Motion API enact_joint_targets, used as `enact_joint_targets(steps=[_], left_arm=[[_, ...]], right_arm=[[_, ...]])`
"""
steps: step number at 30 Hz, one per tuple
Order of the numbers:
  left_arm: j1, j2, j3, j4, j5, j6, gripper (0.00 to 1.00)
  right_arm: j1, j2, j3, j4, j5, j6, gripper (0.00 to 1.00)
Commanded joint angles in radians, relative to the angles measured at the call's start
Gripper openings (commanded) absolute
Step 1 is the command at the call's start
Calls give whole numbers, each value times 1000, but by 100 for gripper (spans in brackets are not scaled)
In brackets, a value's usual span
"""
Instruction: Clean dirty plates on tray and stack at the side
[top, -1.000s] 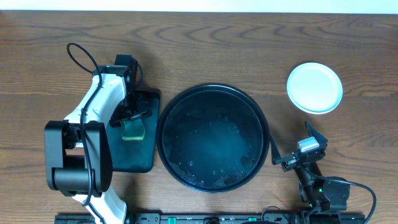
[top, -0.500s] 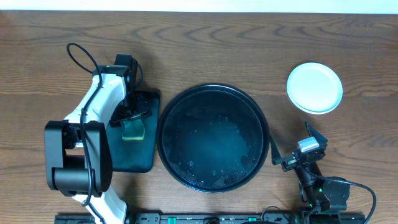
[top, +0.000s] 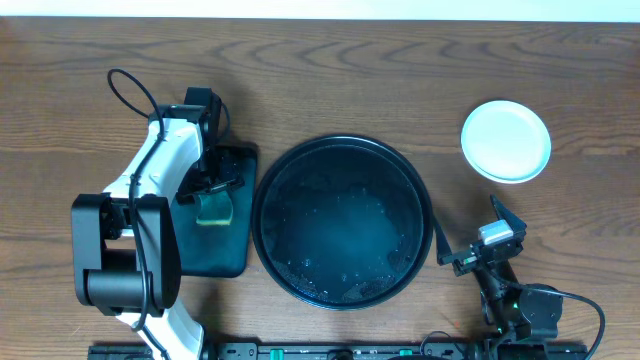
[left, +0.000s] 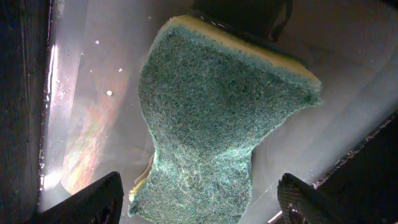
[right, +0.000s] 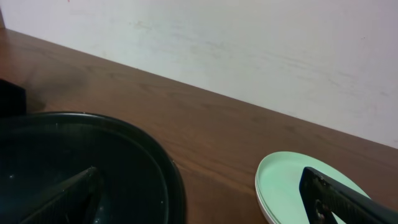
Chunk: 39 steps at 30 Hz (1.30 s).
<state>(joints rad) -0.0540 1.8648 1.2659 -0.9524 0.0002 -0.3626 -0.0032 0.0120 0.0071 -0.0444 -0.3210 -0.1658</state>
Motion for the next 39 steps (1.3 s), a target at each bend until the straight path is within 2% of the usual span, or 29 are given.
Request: enact_joint_targets(steps=[1, 17, 23, 31, 39], left_arm=[[5, -1, -3, -3, -9, 2, 80], [5, -1, -3, -5, -13, 3, 80], [5, -32, -3, -2, -98, 39, 80], [2, -189, -3, 140, -98, 235, 80], [2, -399, -3, 283, -97, 266, 80]], right_arm=[[7, -7, -2, -5, 10, -8, 99], [7, -3, -2, -5, 10, -8, 99], [7, -3, -2, -5, 10, -8, 99], [7, -3, -2, -5, 10, -8, 99], [7, -3, -2, -5, 10, -8, 99]])
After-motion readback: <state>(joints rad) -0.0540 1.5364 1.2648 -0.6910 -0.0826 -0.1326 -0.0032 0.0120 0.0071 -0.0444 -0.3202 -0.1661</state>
